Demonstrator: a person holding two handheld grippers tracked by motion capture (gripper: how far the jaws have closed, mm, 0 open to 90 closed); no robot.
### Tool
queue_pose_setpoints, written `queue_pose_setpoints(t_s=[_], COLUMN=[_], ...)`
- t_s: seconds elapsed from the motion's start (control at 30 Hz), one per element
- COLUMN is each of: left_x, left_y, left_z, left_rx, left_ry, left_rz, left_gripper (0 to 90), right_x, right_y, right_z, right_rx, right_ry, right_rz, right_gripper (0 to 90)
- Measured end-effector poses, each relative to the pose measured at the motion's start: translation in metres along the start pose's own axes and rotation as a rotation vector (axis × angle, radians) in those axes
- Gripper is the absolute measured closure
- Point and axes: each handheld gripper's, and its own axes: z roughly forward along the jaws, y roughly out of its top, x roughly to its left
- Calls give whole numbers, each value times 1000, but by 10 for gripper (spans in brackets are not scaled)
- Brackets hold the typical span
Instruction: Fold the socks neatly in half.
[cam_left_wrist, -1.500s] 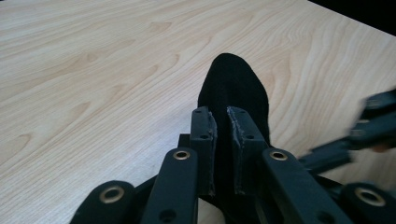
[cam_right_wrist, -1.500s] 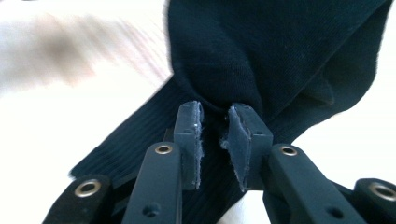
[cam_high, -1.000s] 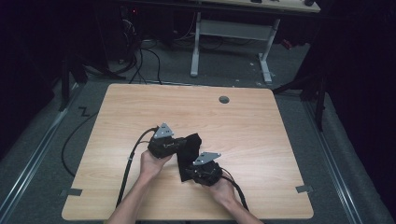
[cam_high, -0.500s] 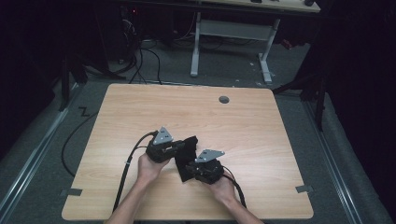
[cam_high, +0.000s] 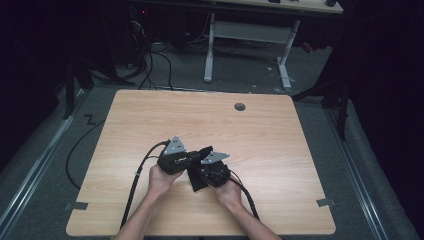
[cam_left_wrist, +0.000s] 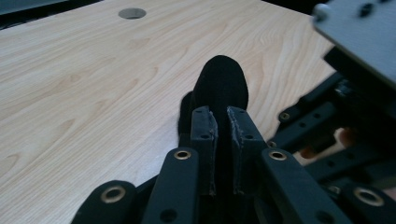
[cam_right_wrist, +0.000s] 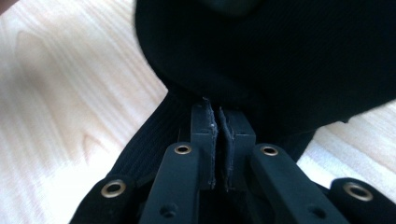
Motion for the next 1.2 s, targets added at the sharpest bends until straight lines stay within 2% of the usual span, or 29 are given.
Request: queue_pose_setpoints(t_s=[0.17, 0.33, 0.37, 0.43, 0.47, 0.5, 0.53, 0.6, 0.67, 0.7, 0.77, 0.83, 0.93, 0.97, 1.07, 1.1, 1.17, 1.2], left_x=[-12, -15, -15, -17, -17, -17, -17, -19, -21, -24, -25, -28, -30, -31, -32, -33, -33, -33], left_y=[-9, -18, -19, -20, -20, -22, -22, -23, -24, -24, -24, -29, -34, -36, -36, -35, -35, -35], left_z=[0, 2, 2, 4, 4, 6, 6, 8, 11, 13, 14, 16, 19, 18, 18, 18, 18, 18], left_rx=[24, 33, 35, 47, 47, 57, 57, 65, 68, 69, 69, 64, 68, 60, 64, 68, 69, 69], left_ry=[-15, -18, -12, -8, -8, -8, -8, -13, -20, -29, -32, -49, -57, -57, -53, -49, -48, -48], left_rz=[35, 30, 31, 38, 38, 42, 42, 41, 43, 46, 44, 18, 5, -13, -9, -6, -4, -3], left_gripper=[818, 817, 818, 818, 818, 817, 817, 817, 817, 817, 815, 812, 808, 805, 799, 797, 795, 792], right_x=[1, 0, -1, -1, -1, 0, 0, -2, -3, -6, -8, -7, -3, -3, -7, -9, -10, -12], right_y=[1, 0, -2, -4, -4, -8, -8, -17, -20, -26, -30, -32, -31, -30, -30, -30, -29, -27], right_z=[4, 1, -2, -9, -9, -20, -20, -38, -41, -43, -38, -35, -32, -31, -33, -39, -44, -57], right_rx=[-12, -9, -4, 1, 1, 0, 0, -6, -2, 19, 39, 27, 25, 25, 25, 28, 18, -23], right_ry=[-25, -18, -11, -1, -1, 1, 1, -7, -8, -19, -24, -30, -39, -34, -12, 1, -1, -15], right_rz=[4, 15, 7, 1, 1, -13, -13, -32, -23, -28, -26, -28, -47, -41, -24, -19, -20, -10], right_gripper=[854, 800, 744, 697, 697, 691, 691, 715, 727, 748, 761, 768, 769, 766, 740, 705, 701, 699])
